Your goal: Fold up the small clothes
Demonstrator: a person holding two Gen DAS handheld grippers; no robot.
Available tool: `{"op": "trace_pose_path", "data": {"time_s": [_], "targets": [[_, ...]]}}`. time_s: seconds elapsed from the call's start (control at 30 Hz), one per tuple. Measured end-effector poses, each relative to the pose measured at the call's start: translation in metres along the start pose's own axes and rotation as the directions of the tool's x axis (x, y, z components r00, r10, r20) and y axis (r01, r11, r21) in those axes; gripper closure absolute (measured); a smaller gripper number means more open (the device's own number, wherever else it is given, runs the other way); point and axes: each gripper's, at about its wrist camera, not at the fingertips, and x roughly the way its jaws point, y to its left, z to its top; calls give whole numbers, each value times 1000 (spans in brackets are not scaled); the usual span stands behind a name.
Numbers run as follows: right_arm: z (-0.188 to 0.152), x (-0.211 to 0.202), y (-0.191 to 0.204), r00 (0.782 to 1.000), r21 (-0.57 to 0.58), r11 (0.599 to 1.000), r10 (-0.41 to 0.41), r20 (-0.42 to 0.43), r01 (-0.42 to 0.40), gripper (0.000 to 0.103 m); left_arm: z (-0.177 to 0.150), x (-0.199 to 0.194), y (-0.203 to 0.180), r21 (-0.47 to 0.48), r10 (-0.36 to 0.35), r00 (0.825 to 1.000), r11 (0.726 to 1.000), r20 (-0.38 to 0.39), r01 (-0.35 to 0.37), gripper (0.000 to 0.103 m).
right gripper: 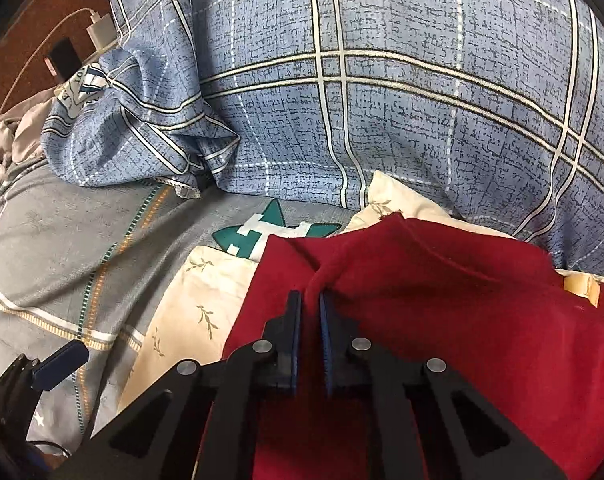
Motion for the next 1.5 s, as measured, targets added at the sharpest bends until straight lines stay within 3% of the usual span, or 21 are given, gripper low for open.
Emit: {"op": "trace_pose_path", "data": {"time_s": [0.13, 0.23, 0.4, 0.53, 0.8, 0.97, 1.13, 1.2, 1.33, 1.5], "targets": [[0, -23, -15, 994, 74, 992, 102, 42, -105, 88, -1, 1, -5, 25, 17, 1000, 1000, 12, -18, 20], [-4, -44, -23, 989, 82, 988, 127, 76, -133, 78, -1, 2, -6, 25, 15, 1000, 1000, 8, -15, 20], [-7, -60, -35, 990, 68, 996, 53, 128, -62, 78, 1, -4, -3, 9, -5, 1000, 1000, 31, 4, 20], [1, -37, -45, 996, 82, 996, 33, 86, -40, 78, 0, -6, -5, 17, -37, 999, 999, 31, 36, 20], [11, 14, -40, 998, 70, 997, -16, 55, 12, 78, 1, 3, -7, 22, -31, 999, 999, 15, 31, 20], [6, 24, -35, 994, 21, 998, -54, 97, 52, 78, 5, 1, -9, 2, -116, 993, 993, 34, 116, 20], [5, 10, -56, 994, 110, 992, 51, 96, -61, 79, -1, 2, -26, 54, -189, 982, 981, 19, 188, 20], [0, -5, -61, 992, 124, 989, 64, 110, -78, 74, -5, 2, -35, 91, -209, 978, 974, 6, 208, 20], [-13, -29, -66, 987, 121, 988, 80, 137, -97, 69, -11, 8, -45, 129, -175, 985, 976, -8, 174, 20], [-23, -16, -80, 987, 155, 983, 80, 139, -101, 68, -12, 24, -39, 93, -139, 989, 985, -47, 143, 20]]}}
